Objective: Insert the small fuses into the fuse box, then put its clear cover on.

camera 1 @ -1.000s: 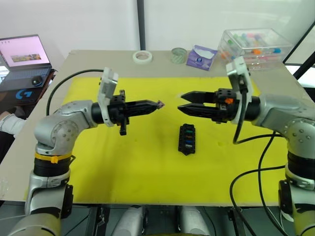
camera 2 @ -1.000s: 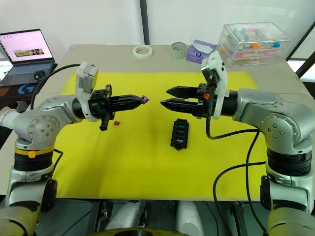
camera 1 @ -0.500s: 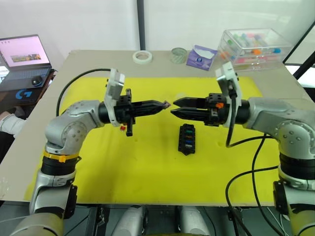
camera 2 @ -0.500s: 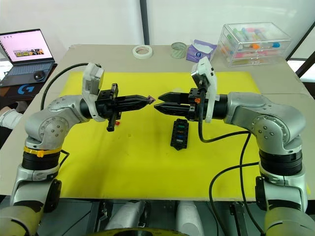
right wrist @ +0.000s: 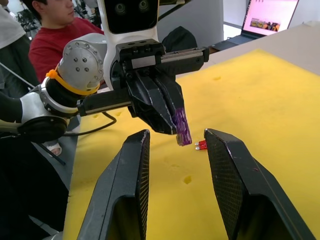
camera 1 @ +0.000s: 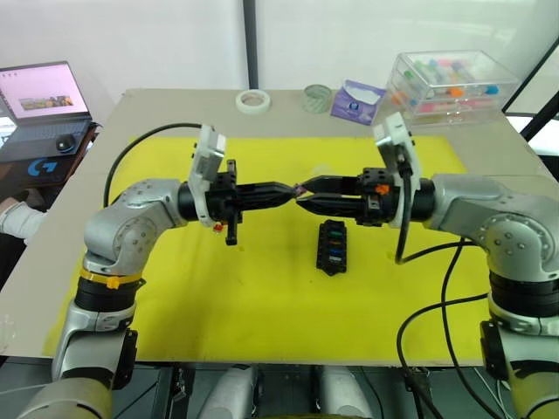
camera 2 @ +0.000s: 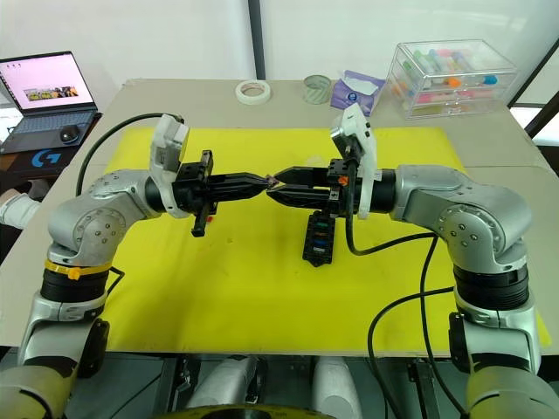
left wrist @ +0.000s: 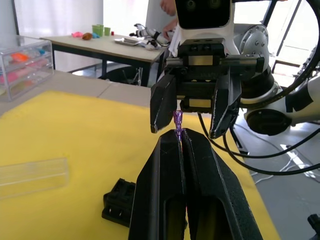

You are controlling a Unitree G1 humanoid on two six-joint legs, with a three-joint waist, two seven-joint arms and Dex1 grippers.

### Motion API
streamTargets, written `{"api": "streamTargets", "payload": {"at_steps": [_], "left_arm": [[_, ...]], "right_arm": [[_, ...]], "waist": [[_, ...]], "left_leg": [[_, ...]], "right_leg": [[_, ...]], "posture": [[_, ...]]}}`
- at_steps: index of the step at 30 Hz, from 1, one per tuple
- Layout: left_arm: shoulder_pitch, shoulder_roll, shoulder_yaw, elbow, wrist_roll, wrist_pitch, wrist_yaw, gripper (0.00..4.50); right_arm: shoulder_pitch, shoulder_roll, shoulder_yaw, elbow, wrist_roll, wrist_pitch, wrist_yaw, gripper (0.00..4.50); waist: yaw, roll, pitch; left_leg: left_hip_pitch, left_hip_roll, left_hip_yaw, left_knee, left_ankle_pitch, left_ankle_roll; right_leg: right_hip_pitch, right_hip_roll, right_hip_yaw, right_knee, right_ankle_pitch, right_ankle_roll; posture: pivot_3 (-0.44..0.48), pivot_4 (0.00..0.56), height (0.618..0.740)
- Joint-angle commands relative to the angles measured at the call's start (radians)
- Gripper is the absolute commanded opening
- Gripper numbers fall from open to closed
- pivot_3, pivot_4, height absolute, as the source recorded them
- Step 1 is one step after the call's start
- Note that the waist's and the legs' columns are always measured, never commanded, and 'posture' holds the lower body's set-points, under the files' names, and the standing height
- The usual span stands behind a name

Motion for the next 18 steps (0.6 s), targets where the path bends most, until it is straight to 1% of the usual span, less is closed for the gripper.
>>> {"api": "streamTargets", "payload": {"at_steps": [1,3,4,12,17,18], "left_arm": [[-0.006,0.006,0.007,-0.027,-0.007,-0.012,-0.004,0.0],[-0.004,0.006,0.007,-0.029,-0.008,-0.011,-0.004,0.0],[-0.003,0.006,0.008,-0.031,-0.009,-0.01,-0.003,0.0],[0.004,0.009,0.007,-0.036,-0.013,-0.005,-0.003,0.0],[0.009,0.04,-0.003,-0.046,-0.014,0.032,-0.013,0.0],[0.007,0.045,-0.005,-0.046,-0.015,0.036,-0.019,0.22]], "right_arm": [[-0.025,0.005,-0.019,-0.008,0.017,-0.011,-0.002,0.92],[-0.025,0.006,-0.021,-0.008,0.023,-0.006,-0.002,0.26],[-0.025,0.005,-0.022,-0.009,0.025,-0.005,-0.002,0.02],[-0.023,-0.005,-0.024,-0.004,0.03,0.001,0.01,0.02],[-0.023,-0.017,-0.029,0.003,0.04,0.014,0.026,0.02],[-0.024,-0.02,-0.028,0.006,0.039,0.015,0.031,0.01]], "waist": [[0.0,0.0,0.0],[0.0,0.0,0.0],[0.0,0.0,0.0],[0.0,0.0,0.0],[0.0,0.0,0.0],[0.0,0.0,0.0]], "left_leg": [[0.0,0.0,0.0,0.0,0.0,0.0],[0.0,0.0,0.0,0.0,0.0,0.0],[0.0,0.0,0.0,0.0,0.0,0.0],[0.0,0.0,0.0,0.0,0.0,0.0],[0.0,0.0,0.0,0.0,0.0,0.0],[0.0,0.0,0.0,0.0,0.0,0.0]], "right_leg": [[0.0,0.0,0.0,0.0,0.0,0.0],[0.0,0.0,0.0,0.0,0.0,0.0],[0.0,0.0,0.0,0.0,0.0,0.0],[0.0,0.0,0.0,0.0,0.0,0.0],[0.0,0.0,0.0,0.0,0.0,0.0],[0.0,0.0,0.0,0.0,0.0,0.0]], "posture": [[0.0,0.15,0.74],[0.0,0.15,0.74],[0.0,0.15,0.74],[0.0,0.15,0.74],[0.0,0.15,0.74],[0.0,0.15,0.74]]}}
